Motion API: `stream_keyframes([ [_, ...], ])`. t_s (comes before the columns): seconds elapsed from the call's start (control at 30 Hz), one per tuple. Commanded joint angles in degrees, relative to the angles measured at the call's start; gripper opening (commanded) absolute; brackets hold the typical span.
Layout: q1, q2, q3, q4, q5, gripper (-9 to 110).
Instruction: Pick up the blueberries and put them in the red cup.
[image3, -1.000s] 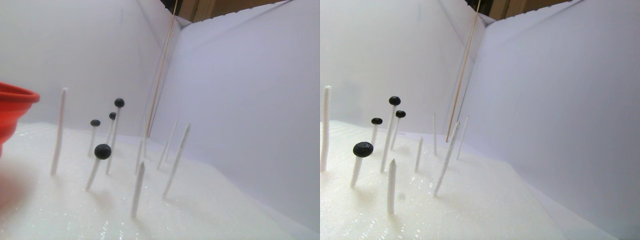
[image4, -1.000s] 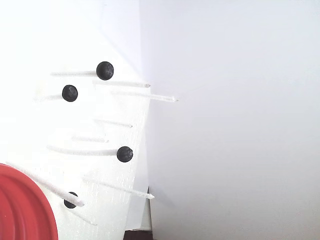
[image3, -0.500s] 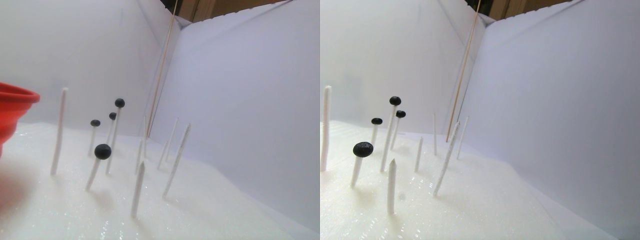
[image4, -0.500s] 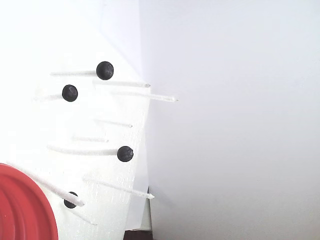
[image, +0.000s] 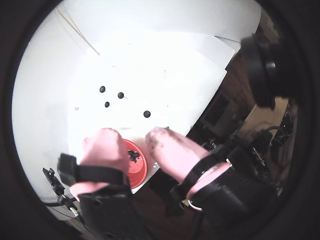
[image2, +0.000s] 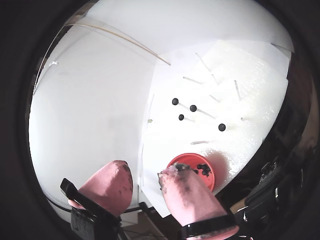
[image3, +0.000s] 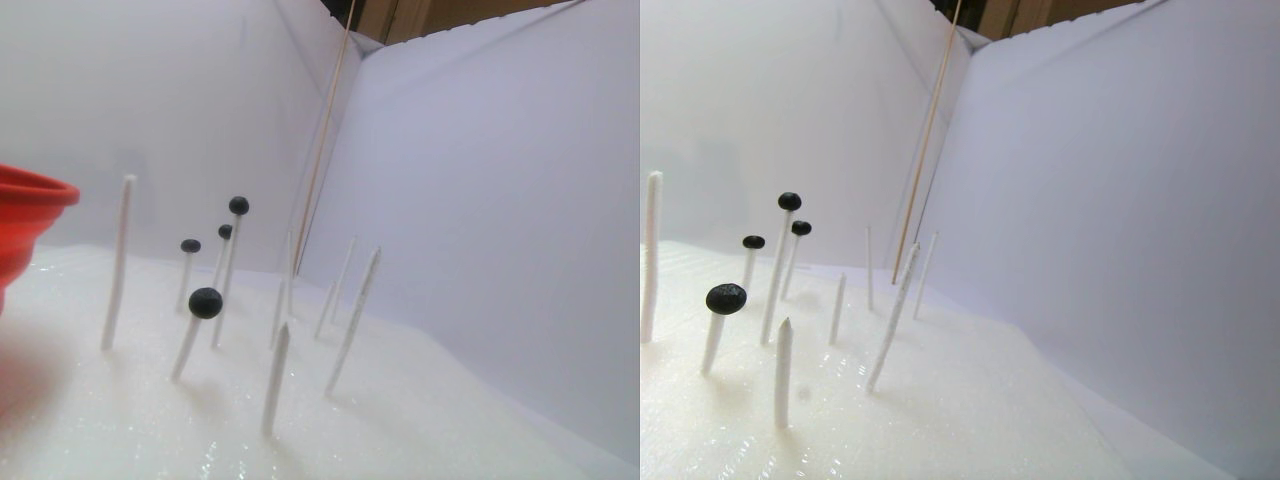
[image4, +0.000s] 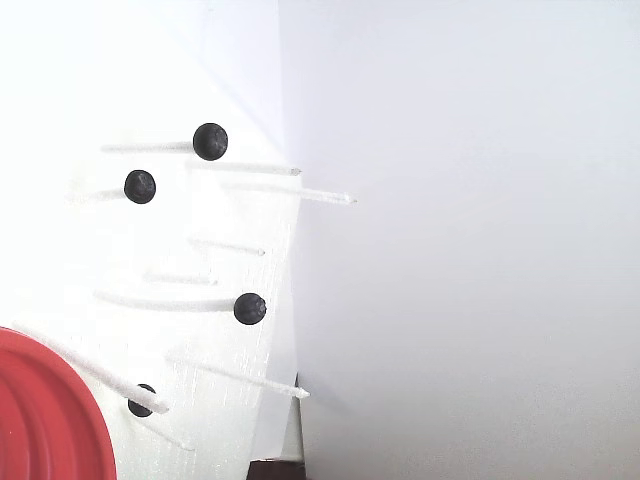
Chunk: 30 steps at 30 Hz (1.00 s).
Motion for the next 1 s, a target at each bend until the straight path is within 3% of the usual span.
stream_keyframes([
  [0.0, -0.1, -2.0, 3.1, -2.2, -5.1, 11],
  [0.97, -0.4, -11.7, 18.8, -15.3, -29.6, 12],
])
